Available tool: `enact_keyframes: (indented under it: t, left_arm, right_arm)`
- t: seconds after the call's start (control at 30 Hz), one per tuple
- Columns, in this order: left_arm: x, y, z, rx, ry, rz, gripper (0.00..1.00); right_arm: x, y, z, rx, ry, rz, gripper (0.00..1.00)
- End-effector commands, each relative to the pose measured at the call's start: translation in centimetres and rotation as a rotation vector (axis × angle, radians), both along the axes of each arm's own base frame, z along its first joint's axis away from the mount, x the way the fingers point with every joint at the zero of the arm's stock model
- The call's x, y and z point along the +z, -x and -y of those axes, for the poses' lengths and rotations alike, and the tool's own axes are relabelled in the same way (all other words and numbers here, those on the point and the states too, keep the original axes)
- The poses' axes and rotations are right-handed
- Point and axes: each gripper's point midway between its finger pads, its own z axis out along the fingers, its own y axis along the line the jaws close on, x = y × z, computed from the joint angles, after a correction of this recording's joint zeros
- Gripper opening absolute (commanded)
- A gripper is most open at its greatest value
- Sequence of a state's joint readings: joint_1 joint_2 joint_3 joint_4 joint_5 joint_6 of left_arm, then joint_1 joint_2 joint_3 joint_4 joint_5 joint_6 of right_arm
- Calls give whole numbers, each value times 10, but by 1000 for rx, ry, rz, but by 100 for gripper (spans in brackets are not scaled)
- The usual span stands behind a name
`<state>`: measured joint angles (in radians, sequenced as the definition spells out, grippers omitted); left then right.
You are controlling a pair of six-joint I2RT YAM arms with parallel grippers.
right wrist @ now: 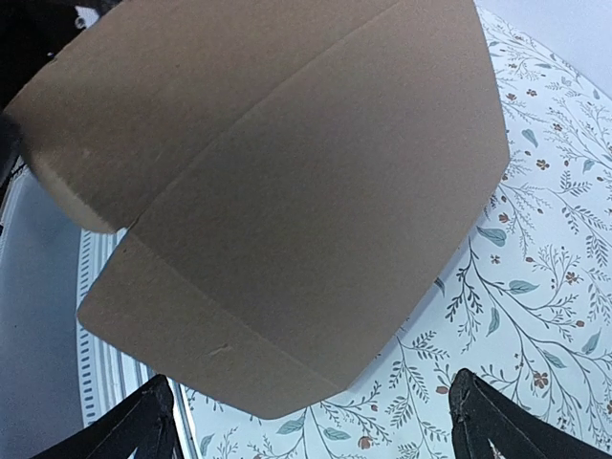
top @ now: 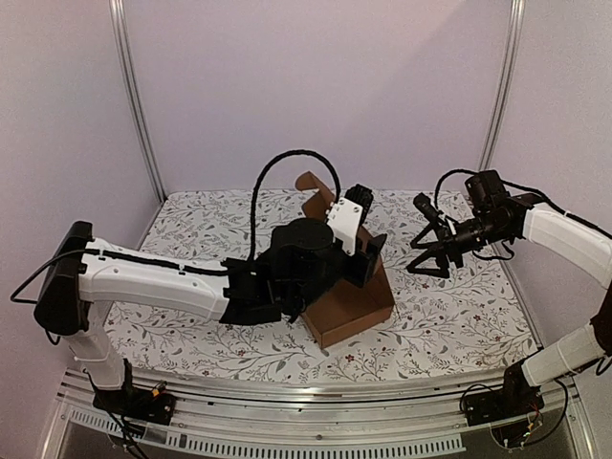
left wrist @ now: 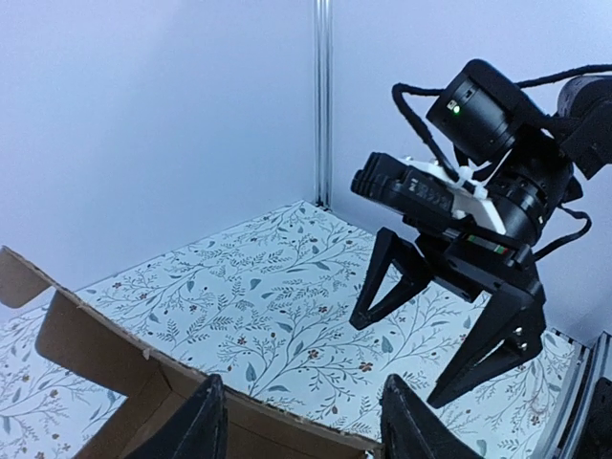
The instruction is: Fold the paper box
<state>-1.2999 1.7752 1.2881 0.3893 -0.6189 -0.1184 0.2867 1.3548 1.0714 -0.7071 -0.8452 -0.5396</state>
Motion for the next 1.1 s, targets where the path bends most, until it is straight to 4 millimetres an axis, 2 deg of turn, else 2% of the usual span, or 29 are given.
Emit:
enact_keyframes:
  t: [0.0, 0.07, 0.17, 0.27, 0.33, 0.4, 0.47, 0.57, 0.8, 0.9, 1.07]
  left_arm:
    - [-7, -10, -13, -93, -117, 33, 57]
    - [5, -2, -19, -123, -113, 63, 67]
    - [13, 22, -32, -91, -53, 51, 73]
    - [-4, 62, -33, -64, 42, 53, 78]
    - [-22, 81, -19, -48, 40, 42, 79]
    - [-37, 88, -4, 5, 31, 38, 79]
    - [-51, 90, 6, 68, 50, 40, 76]
    - [-62, 84, 7, 170, 133, 49, 69]
    - [-62, 72, 21, 226, 155, 83, 47]
    - [-64, 63, 27, 235, 175, 62, 43]
    - [-69, 37, 23, 293, 202, 5, 36]
  right_arm:
    - [-9, 4, -2, 10, -17, -59, 99]
    - [-11, 2, -2, 8, -13, -59, 99]
    - [-11, 1, -2, 2, -12, -64, 99]
    - [-10, -1, -2, -1, -15, -55, 99]
    - [-9, -4, -2, -5, -20, -52, 99]
    - [-9, -7, -3, -14, -22, -55, 99]
    - [-8, -9, -3, -25, -24, -56, 99]
    - [-8, -13, 1, -57, -18, -51, 99]
    - [-3, -23, 14, -128, -32, -37, 99]
    - [-6, -26, 17, -139, -35, -50, 99]
    - [-8, -29, 21, -152, -43, -66, 99]
